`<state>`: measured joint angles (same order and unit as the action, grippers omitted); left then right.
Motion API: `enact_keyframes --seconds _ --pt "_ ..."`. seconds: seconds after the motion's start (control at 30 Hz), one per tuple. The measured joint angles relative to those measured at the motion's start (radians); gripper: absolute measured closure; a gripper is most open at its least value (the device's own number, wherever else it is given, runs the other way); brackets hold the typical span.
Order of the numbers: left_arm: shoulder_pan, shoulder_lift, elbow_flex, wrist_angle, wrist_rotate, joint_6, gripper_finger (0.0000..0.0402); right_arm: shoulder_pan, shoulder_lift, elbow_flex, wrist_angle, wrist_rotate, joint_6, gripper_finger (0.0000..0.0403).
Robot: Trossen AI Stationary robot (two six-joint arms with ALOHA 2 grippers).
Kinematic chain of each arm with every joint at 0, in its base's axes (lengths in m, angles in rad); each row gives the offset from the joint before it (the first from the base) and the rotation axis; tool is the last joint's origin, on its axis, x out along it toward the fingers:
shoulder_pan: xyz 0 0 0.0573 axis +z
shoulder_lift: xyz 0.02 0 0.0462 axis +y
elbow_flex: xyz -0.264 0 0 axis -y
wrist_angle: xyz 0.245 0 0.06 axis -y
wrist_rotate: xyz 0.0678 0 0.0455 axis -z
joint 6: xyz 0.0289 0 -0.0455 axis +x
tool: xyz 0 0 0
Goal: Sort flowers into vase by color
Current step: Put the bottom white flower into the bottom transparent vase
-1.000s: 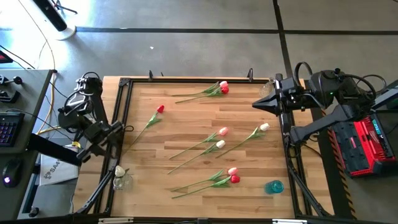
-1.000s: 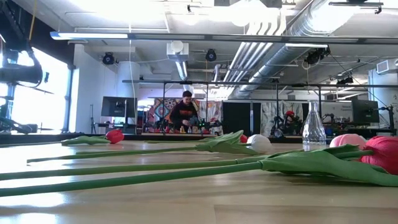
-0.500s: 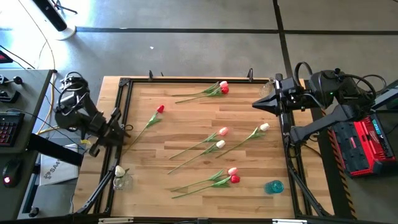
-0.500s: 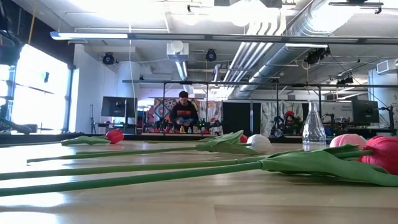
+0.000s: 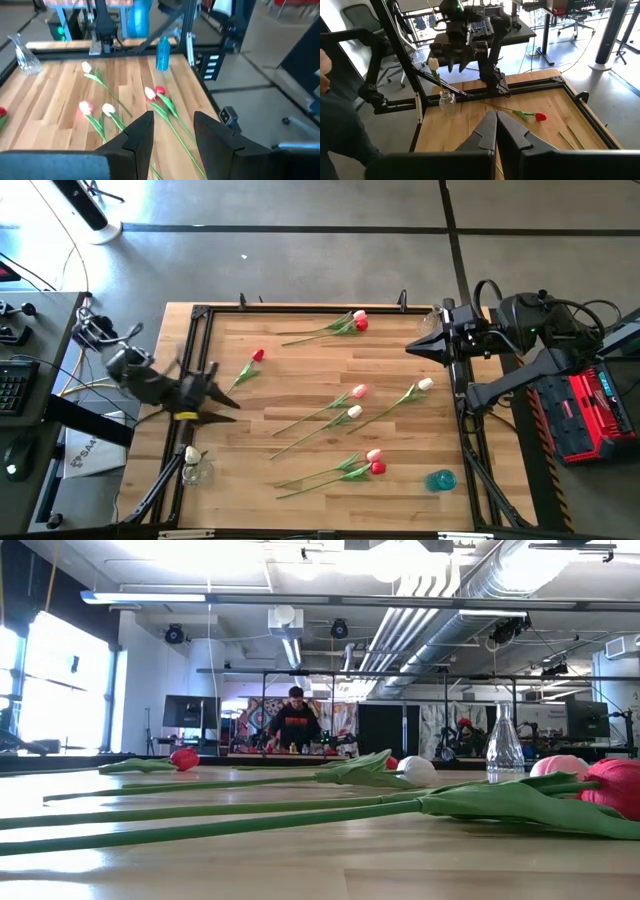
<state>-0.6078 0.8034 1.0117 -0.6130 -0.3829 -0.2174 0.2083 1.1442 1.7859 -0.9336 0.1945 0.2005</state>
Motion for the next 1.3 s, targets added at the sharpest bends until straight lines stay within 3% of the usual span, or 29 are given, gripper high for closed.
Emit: enact_keyframes --seconds 0.5,0.8,1.3 --pt "0.27 0.285 0.058 0.303 0.266 0.043 0.0273 0.0 0.0 0.0 -0.001 0.0 0.0 0.0402" --pt "0.324 0.426 0.058 0.454 0.296 0.009 0.0273 0.0 0.0 0.0 -0.002 0.0 0.0 0.0402" --pt "0.37 0.576 0.058 0.431 0.335 -0.044 0.0273 0.0 0.0 0.0 -0.005 0.0 0.0 0.0402"
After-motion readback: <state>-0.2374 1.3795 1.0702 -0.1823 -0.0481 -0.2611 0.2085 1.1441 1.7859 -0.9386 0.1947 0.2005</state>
